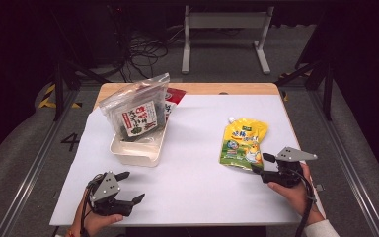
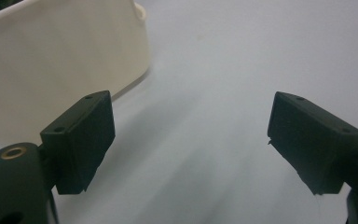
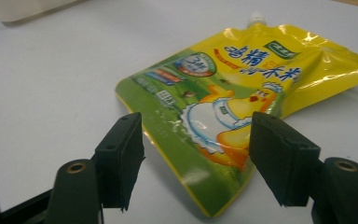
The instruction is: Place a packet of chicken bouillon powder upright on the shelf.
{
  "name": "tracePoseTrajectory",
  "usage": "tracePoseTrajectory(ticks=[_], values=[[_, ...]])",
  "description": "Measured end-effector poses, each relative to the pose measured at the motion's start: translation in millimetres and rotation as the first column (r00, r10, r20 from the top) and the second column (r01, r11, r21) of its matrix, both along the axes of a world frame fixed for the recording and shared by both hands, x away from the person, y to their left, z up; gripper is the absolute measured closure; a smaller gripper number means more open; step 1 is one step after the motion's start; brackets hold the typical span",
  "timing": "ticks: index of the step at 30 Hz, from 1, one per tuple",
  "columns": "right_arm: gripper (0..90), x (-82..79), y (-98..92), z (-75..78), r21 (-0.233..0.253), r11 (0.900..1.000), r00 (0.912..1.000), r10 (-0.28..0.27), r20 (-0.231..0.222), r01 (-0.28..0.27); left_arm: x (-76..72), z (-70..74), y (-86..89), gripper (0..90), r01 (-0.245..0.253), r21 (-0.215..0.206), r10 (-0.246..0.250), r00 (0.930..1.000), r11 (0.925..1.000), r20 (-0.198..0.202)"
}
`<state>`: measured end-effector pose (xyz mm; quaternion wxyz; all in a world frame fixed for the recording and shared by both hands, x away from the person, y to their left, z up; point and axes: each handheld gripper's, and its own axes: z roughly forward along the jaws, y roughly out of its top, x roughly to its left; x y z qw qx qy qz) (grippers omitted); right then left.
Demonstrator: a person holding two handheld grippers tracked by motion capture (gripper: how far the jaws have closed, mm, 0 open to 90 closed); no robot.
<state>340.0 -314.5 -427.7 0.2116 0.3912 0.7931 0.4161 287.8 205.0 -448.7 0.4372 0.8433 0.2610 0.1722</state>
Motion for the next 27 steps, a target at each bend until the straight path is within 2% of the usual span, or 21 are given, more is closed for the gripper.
tracePoseTrajectory(ticks=[8, 12, 14, 15, 17, 19, 22, 25, 27], values=[[35.3, 20.3, -13.3, -0.2, -0.011, 0.998, 0.9976, -0.069, 0.001, 0.069, 5.0, -2.4, -10.3, 15.7, 0.030, 0.034, -0.030, 0.9995, 0.9990, 0.003], [33.4, 35.5, -19.8, -5.1, -0.001, 0.994, 0.9933, -0.114, -0.022, 0.114, 5.0, -4.4, -14.2, 15.7, 0.044, 0.053, -0.044, 0.9990, 0.9976, -0.003], [32.0, 41.1, -21.5, -8.5, 0.003, 0.992, 0.9915, -0.126, -0.031, 0.126, 5.2, -5.8, -16.0, 15.7, 0.047, 0.077, -0.047, 0.9989, 0.9959, -0.001], [31.5, 44.4, -22.4, -11.0, 0.022, 0.992, 0.9916, -0.121, -0.045, 0.123, 5.1, -6.2, -16.4, 15.7, 0.049, 0.082, -0.049, 0.9988, 0.9955, -0.003], [31.1, 47.8, -21.1, -12.7, 0.018, 0.992, 0.9914, -0.120, -0.053, 0.121, 5.2, -6.6, -17.3, 15.7, 0.054, 0.080, -0.054, 0.9985, 0.9954, -0.005], [30.7, 50.6, -19.8, -13.2, 0.046, 0.993, 0.9929, -0.103, -0.059, 0.106, 5.1, -6.4, -17.9, 15.7, 0.055, 0.081, -0.054, 0.9985, 0.9952, -0.006], [30.5, 54.6, -16.0, -14.1, 0.025, 0.993, 0.9919, -0.113, -0.058, 0.114, 4.8, -6.6, -18.2, 15.7, 0.058, 0.084, -0.057, 0.9983, 0.9948, -0.005], [29.8, 60.2, -12.8, -17.8, 0.031, 0.993, 0.9901, -0.113, -0.083, 0.116, 5.2, -6.6, -17.6, 15.6, 0.059, 0.080, -0.059, 0.9982, 0.9950, -0.007], [29.3, 63.1, -13.2, -19.5, 0.059, 0.991, 0.9875, -0.111, -0.111, 0.118, 5.4, -6.6, -17.5, 15.6, 0.059, 0.084, -0.059, 0.9982, 0.9947, -0.006]])
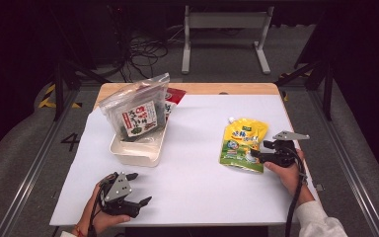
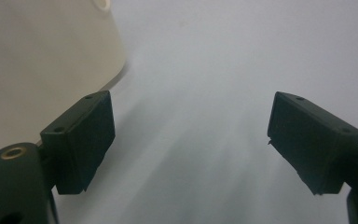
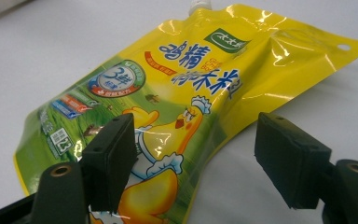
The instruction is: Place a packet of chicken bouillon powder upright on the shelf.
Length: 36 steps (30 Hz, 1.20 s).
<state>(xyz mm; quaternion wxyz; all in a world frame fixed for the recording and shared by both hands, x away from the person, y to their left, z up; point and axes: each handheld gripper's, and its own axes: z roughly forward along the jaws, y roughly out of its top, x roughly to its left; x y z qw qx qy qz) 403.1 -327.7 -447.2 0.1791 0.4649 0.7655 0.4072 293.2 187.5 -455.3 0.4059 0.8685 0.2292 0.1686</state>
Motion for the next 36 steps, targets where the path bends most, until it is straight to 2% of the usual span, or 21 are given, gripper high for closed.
tracePoseTrajectory(ticks=[2, 4, 5, 7, 9, 13, 17, 22, 25, 29, 32, 36], values=[[29.6, 1.3, 0.1, -0.2, 0.004, 1.000, 0.9999, -0.009, -0.009, 0.009, 0.3, -0.5, -0.2, 15.7, 0.002, 0.002, -0.002, 1.0000, 1.0000, -0.002], [32.5, 3.8, 1.4, -2.2, 0.038, 0.999, 0.9990, 0.018, -0.042, -0.017, 0.1, -0.6, -0.8, 15.6, 0.004, 0.006, -0.004, 1.0000, 1.0000, -0.002], [37.3, 5.0, 1.6, -3.0, 0.063, 0.997, 0.9976, 0.037, -0.059, -0.033, 0.1, -0.8, -1.1, 15.6, 0.005, 0.005, -0.005, 1.0000, 1.0000, -0.003], [38.5, 5.4, 2.7, -3.1, 0.076, 0.996, 0.9963, 0.053, -0.068, -0.047, -0.3, -0.8, -1.6, 15.6, 0.005, 0.011, -0.005, 1.0000, 0.9999, -0.001], [46.0, 5.0, 2.8, -1.5, 0.075, 0.996, 0.9952, 0.058, -0.079, -0.052, -0.1, -0.9, -2.1, 15.4, 0.015, 0.010, -0.015, 0.9999, 0.9998, -0.003], [62.9, 5.4, -5.1, -2.1, 0.111, 0.992, 0.9912, 0.071, -0.111, -0.059, 0.6, -1.6, -3.8, 15.4, 0.020, 0.005, -0.020, 0.9997, 0.9998, -0.012], [74.9, 4.6, -5.4, -0.6, 0.092, 0.992, 0.9904, 0.094, -0.101, -0.085, 1.4, -2.3, -5.2, 15.5, 0.024, 0.013, -0.024, 0.9995, 0.9996, -0.018], [74.9, 6.0, -4.4, 1.0, 0.074, 0.992, 0.9896, 0.106, -0.097, -0.099, 1.7, -2.9, -6.4, 15.5, 0.027, 0.014, -0.027, 0.9994, 0.9995, -0.024], [51.8, 9.8, -1.4, -0.6, 0.069, 0.996, 0.9924, 0.063, -0.106, -0.055, 1.9, -3.3, -6.7, 15.5, 0.029, 0.012, -0.028, 0.9992, 0.9995, -0.029], [48.6, 15.2, 5.1, -2.8, 0.067, 0.998, 0.9944, 0.028, -0.102, -0.021, 1.9, -3.0, -7.0, 15.7, 0.028, 0.008, -0.028, 0.9992, 0.9996, -0.029], [51.5, 18.0, 5.4, -4.3, 0.078, 0.997, 0.9939, 0.027, -0.107, -0.019, 2.7, -2.9, -7.8, 16.0, 0.031, -0.001, -0.031, 0.9990, 0.9995, -0.033], [70.4, 19.3, 10.0, -0.9, 0.042, 0.999, 0.9949, 0.033, -0.095, -0.029, 2.3, -2.3, -9.0, 16.0, 0.036, -0.008, -0.037, 0.9987, 0.9993, -0.036]])
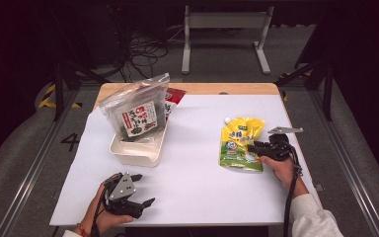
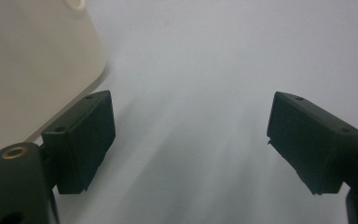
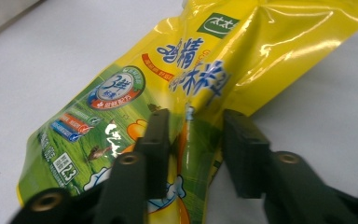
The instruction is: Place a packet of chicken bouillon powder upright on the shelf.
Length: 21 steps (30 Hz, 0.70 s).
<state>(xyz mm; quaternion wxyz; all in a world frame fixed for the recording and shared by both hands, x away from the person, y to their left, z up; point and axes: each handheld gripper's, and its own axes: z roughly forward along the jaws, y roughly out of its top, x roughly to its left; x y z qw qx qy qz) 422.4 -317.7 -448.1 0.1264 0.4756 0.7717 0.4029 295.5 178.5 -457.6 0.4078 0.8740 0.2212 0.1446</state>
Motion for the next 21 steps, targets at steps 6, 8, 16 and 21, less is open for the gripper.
tracePoseTrajectory(ticks=[6, 8, 16, 21], values=[[82.0, -6.1, 6.7, 4.0, -0.042, 0.999, 0.9988, 0.025, 0.041, -0.023, 0.2, 1.7, -0.5, 20.4, -0.010, -0.029, 0.010, 0.9999, 0.9995, 0.002], [85.6, -10.1, 5.3, 4.8, -0.009, 0.999, 0.9968, 0.042, 0.068, -0.042, -1.6, 4.8, 0.0, 21.2, -0.025, -0.050, 0.026, 0.9992, 0.9984, 0.029], [86.8, -25.7, 12.7, 6.6, 0.000, 0.997, 0.9908, 0.080, 0.109, -0.081, -1.5, 10.1, -3.9, 20.4, -0.003, -0.120, 0.002, 1.0000, 0.9928, -0.008], [86.9, -36.4, 21.3, 13.5, 0.009, 0.993, 0.9821, 0.113, 0.151, -0.115, 1.8, 18.5, -12.8, 19.2, 0.011, -0.165, -0.014, 0.9997, 0.9863, -0.021]])
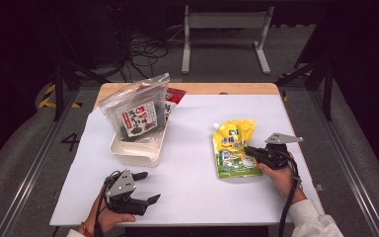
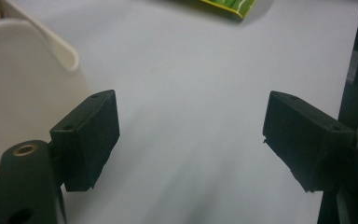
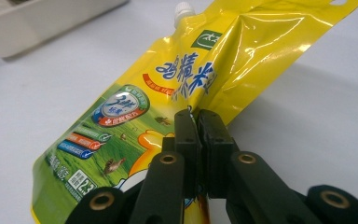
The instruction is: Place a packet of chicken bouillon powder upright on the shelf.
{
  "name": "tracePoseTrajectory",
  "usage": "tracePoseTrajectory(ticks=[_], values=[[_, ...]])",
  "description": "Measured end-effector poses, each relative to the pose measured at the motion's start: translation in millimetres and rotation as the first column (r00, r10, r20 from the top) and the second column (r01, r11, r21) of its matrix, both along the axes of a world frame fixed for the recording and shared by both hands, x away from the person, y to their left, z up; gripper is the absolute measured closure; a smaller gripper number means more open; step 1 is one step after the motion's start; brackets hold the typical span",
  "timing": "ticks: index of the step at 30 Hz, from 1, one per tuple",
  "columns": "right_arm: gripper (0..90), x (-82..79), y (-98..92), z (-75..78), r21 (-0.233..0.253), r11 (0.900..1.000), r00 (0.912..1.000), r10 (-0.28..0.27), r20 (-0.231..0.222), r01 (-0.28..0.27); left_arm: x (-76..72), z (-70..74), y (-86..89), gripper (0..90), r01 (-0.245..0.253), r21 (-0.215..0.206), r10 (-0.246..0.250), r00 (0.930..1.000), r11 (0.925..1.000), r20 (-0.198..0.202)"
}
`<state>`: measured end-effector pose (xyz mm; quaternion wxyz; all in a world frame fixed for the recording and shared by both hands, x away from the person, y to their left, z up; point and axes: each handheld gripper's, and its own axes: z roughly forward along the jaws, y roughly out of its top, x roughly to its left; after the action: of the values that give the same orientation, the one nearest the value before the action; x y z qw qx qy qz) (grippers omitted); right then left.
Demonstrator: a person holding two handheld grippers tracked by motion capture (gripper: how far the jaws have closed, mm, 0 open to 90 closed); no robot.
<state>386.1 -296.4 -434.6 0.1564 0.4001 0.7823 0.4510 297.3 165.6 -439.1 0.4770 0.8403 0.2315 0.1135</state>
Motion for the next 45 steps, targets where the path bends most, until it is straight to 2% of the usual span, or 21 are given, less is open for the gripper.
tracePoseTrajectory(ticks=[2, 7, 8, 14, 16, 18, 22, 23, 25, 26, 27, 28, 29, 33, 34, 35, 39, 40, 41, 43, 45], values=[[86.8, -8.3, 8.1, 4.7, -0.002, 1.000, 0.9994, 0.021, 0.027, -0.021, 1.6, 2.7, -5.0, 19.0, 0.011, -0.014, -0.011, 0.9999, 0.9998, -0.007], [86.9, -19.9, 21.0, 12.1, 0.013, 0.998, 0.9959, 0.060, 0.068, -0.061, 6.2, 7.4, -22.3, 16.9, 0.039, -0.005, -0.039, 0.9991, 0.9992, -0.019], [86.9, -25.8, 28.0, 15.9, 0.022, 0.996, 0.9925, 0.081, 0.092, -0.083, 8.1, 9.1, -26.7, 16.7, 0.044, -0.016, -0.044, 0.9989, 0.9989, -0.016], [86.8, -38.5, 44.8, 20.9, 0.023, 0.990, 0.9825, 0.137, 0.126, -0.141, 13.7, 15.9, -39.3, 15.7, 0.055, -0.051, -0.057, 0.9972, 0.9972, -0.048], [86.8, -43.9, 51.5, 22.2, 0.033, 0.985, 0.9767, 0.165, 0.137, -0.171, 16.8, 16.8, -44.2, 14.6, 0.067, -0.069, -0.072, 0.9951, 0.9954, -0.068], [86.9, -48.7, 57.3, 23.9, 0.036, 0.981, 0.9715, 0.183, 0.151, -0.190, 20.0, 16.7, -48.9, 14.1, 0.063, -0.064, -0.068, 0.9952, 0.9960, -0.071], [86.8, -59.6, 68.4, 29.4, 0.037, 0.970, 0.9549, 0.228, 0.190, -0.239, 25.4, 15.8, -58.2, 14.0, 0.076, -0.085, -0.085, 0.9912, 0.9934, -0.101], [86.8, -65.3, 74.4, 31.4, 0.031, 0.965, 0.9466, 0.248, 0.206, -0.260, 27.2, 15.8, -60.5, 13.8, 0.086, -0.086, -0.095, 0.9894, 0.9925, -0.109], [86.8, -67.7, 76.9, 31.9, 0.030, 0.963, 0.9438, 0.257, 0.208, -0.268, 29.4, 15.5, -65.2, 13.8, 0.090, -0.090, -0.101, 0.9867, 0.9919, -0.127], [86.8, -72.0, 80.9, 33.0, 0.018, 0.959, 0.9369, 0.272, 0.220, -0.282, 30.8, 15.3, -66.5, 13.7, 0.093, -0.088, -0.104, 0.9865, 0.9917, -0.126], [86.8, -72.0, 80.9, 33.0, 0.018, 0.959, 0.9369, 0.272, 0.220, -0.282, 32.4, 14.5, -68.2, 13.7, 0.099, -0.090, -0.110, 0.9854, 0.9910, -0.130], [86.8, -76.6, 84.8, 34.4, 0.003, 0.955, 0.9263, 0.287, 0.244, -0.297, 33.7, 13.4, -70.4, 13.6, 0.096, -0.089, -0.108, 0.9847, 0.9914, -0.137], [86.8, -76.6, 84.8, 34.4, 0.003, 0.955, 0.9263, 0.287, 0.244, -0.297, 35.0, 12.5, -72.1, 13.6, 0.097, -0.094, -0.110, 0.9836, 0.9908, -0.143], [86.6, -79.4, 89.6, 33.0, -0.009, 0.947, 0.9148, 0.312, 0.256, -0.321, 37.8, 16.5, -73.5, 14.2, 0.082, -0.120, -0.096, 0.9879, 0.9894, -0.122], [86.6, -79.6, 90.7, 31.6, -0.008, 0.946, 0.9137, 0.315, 0.257, -0.324, 38.5, 17.7, -72.6, 16.5, 0.067, -0.120, -0.080, 0.9909, 0.9905, -0.108], [86.5, -79.3, 91.1, 31.3, -0.002, 0.945, 0.9136, 0.317, 0.255, -0.327, 40.3, 18.6, -70.9, 20.8, 0.058, -0.137, -0.073, 0.9915, 0.9889, -0.108], [86.3, -78.9, 92.3, 31.5, 0.009, 0.936, 0.9070, 0.338, 0.251, -0.351, 43.7, 21.2, -68.2, 29.7, 0.039, -0.141, -0.053, 0.9935, 0.9893, -0.100], [86.0, -79.9, 93.8, 30.9, 0.008, 0.927, 0.8970, 0.361, 0.256, -0.375, 45.3, 22.2, -66.8, 40.1, 0.054, -0.155, -0.069, 0.9930, 0.9865, -0.096], [86.0, -79.9, 93.8, 30.9, 0.008, 0.927, 0.8970, 0.361, 0.256, -0.375, 45.8, 23.0, -66.3, 40.1, 0.064, -0.168, -0.080, 0.9925, 0.9838, -0.093], [85.9, -82.0, 96.9, 30.6, 0.001, 0.919, 0.8889, 0.381, 0.254, -0.394, 45.9, 25.5, -66.6, 48.6, 0.091, -0.170, -0.106, 0.9911, 0.9813, -0.081], [85.6, -85.1, 101.0, 30.7, -0.026, 0.918, 0.8838, 0.389, 0.259, -0.397, 45.0, 28.7, -66.0, 52.7, 0.087, -0.179, -0.100, 0.9930, 0.9800, -0.064]])
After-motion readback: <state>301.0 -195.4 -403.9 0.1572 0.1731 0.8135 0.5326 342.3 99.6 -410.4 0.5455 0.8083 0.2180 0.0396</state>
